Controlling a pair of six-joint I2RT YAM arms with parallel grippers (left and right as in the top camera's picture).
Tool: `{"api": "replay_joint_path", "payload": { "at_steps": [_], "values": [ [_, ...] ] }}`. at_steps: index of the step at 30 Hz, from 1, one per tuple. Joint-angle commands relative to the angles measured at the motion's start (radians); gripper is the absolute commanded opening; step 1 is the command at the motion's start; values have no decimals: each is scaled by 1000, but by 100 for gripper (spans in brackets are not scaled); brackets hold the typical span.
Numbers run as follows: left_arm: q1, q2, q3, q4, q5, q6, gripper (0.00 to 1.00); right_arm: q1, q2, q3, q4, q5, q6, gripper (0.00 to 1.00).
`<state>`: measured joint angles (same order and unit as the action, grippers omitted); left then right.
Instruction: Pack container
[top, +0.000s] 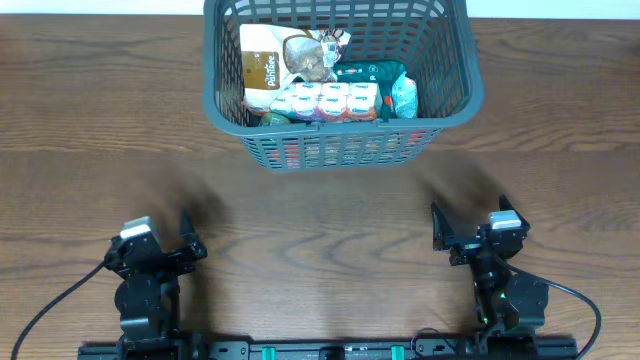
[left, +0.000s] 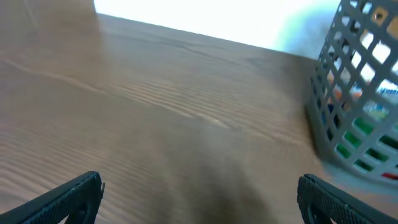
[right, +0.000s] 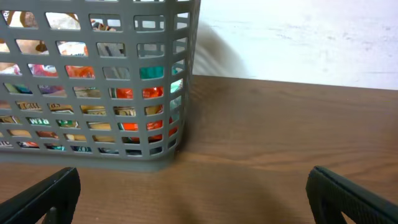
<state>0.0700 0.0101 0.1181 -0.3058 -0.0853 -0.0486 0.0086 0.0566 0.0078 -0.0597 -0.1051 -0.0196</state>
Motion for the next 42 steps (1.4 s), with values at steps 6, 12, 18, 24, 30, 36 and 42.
{"api": "replay_joint_path", "payload": {
  "at_steps": [6,12,18,24,30,36,42],
  "values": [
    [-4,-8,-21,2,-1,172,99,-7,-4,-2,-4,-7,-15,99],
    [-4,-7,-21,1,-1,172,98,-7,-4,-2,-4,-7,-15,99],
    [-4,-6,-21,-3,-1,172,98,-7,-4,-2,-4,-7,-15,99],
    [-4,-6,-21,-3,-1,172,98,-7,-4,-2,-4,-7,-15,99],
    [-4,-6,-21,-3,-1,172,98,-7,-4,-2,-4,-7,-15,99],
    [-4,-6,-21,-3,-1,172,98,-7,-4,-2,-4,-7,-15,99],
    [-4,-6,-21,-3,-1,172,98,-7,-4,-2,-4,-7,-15,99]
  ]
}}
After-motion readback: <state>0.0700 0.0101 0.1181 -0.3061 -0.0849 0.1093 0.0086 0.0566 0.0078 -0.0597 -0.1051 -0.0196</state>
